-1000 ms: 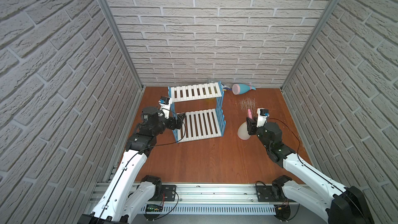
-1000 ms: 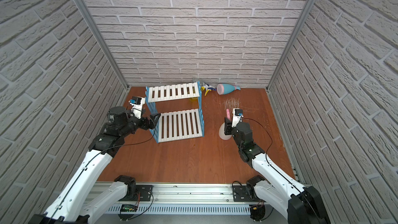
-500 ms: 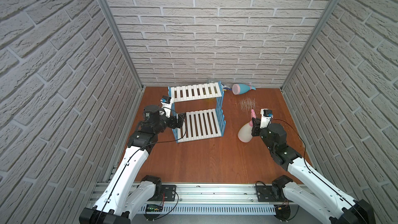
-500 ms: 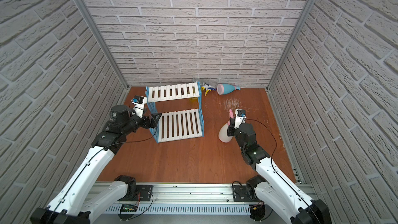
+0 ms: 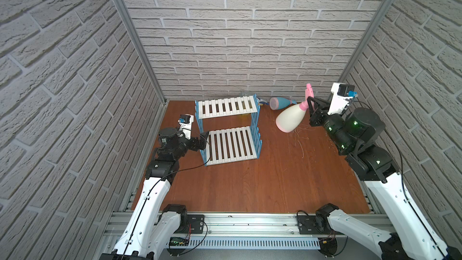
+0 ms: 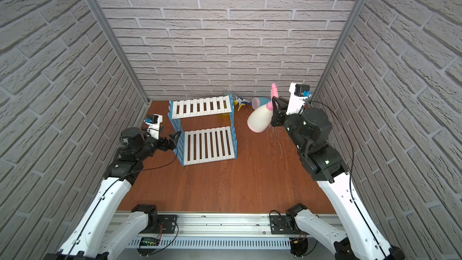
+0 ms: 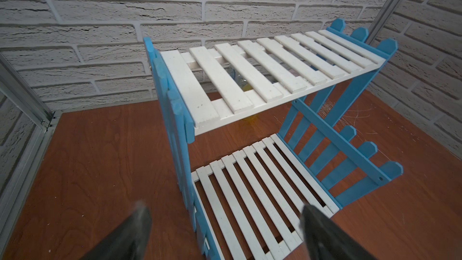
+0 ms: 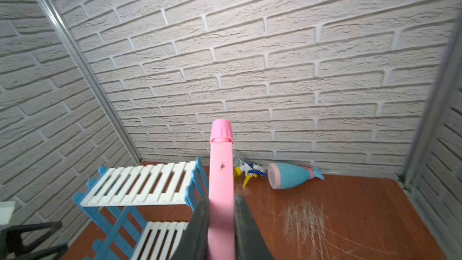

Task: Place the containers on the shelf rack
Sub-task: 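Pick up a container from the center of the board, then place the container on the shelf.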

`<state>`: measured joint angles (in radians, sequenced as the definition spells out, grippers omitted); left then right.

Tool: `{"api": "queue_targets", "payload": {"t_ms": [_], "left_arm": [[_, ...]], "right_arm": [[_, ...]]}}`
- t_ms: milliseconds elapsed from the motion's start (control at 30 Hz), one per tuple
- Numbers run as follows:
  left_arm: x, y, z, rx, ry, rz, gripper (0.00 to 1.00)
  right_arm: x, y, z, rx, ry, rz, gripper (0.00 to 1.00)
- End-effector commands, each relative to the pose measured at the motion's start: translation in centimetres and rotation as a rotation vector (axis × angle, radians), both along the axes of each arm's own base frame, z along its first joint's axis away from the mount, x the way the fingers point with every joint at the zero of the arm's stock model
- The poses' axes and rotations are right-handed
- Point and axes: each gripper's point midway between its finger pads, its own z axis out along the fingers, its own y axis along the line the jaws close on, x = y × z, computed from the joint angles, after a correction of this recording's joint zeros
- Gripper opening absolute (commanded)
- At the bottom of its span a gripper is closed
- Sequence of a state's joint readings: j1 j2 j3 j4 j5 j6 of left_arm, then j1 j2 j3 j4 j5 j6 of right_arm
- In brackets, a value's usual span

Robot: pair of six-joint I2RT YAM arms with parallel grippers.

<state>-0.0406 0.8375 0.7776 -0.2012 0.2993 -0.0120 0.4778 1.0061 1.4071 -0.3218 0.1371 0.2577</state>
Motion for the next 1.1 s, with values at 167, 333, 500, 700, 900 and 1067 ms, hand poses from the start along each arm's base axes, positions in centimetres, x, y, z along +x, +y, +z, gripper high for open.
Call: {"api": "queue_targets", "payload": {"t_ms": [167, 333, 500, 700, 900, 1067], "left_arm": [[-1.0, -0.4, 1.6, 0.027, -0.052, -0.032, 0.98], [-2.6, -1.7, 1.8, 0.004, 0.015, -0.060, 0.98], [-4.4, -2.1, 1.9, 0.024, 0.008, -0.059, 0.98], [-5.1, -2.1, 1.9, 0.010, -0.026, -0.056, 0.98], [-5.6, -1.3, 2.0, 0.029, -0.034, -0.017, 0.98], [-6.0, -1.3, 1.7, 0.026, -0.033, -0.022, 0.98]], "right_arm": [[0.3, 5.6, 2.8, 0.042, 0.027, 0.125, 0.04], [1.0, 9.6, 4.1, -0.021, 0.082, 0.101, 0.04], [2.5, 13.2, 4.6, -0.078, 0.097, 0.042, 0.04], [4.8, 16.4, 5.9, -0.163, 0.050, -0.008, 0.04], [6.8, 17.5, 6.5, -0.198, 0.000, -0.070, 0.04], [7.9, 18.5, 6.1, -0.210, -0.022, -0.088, 0.03]]}}
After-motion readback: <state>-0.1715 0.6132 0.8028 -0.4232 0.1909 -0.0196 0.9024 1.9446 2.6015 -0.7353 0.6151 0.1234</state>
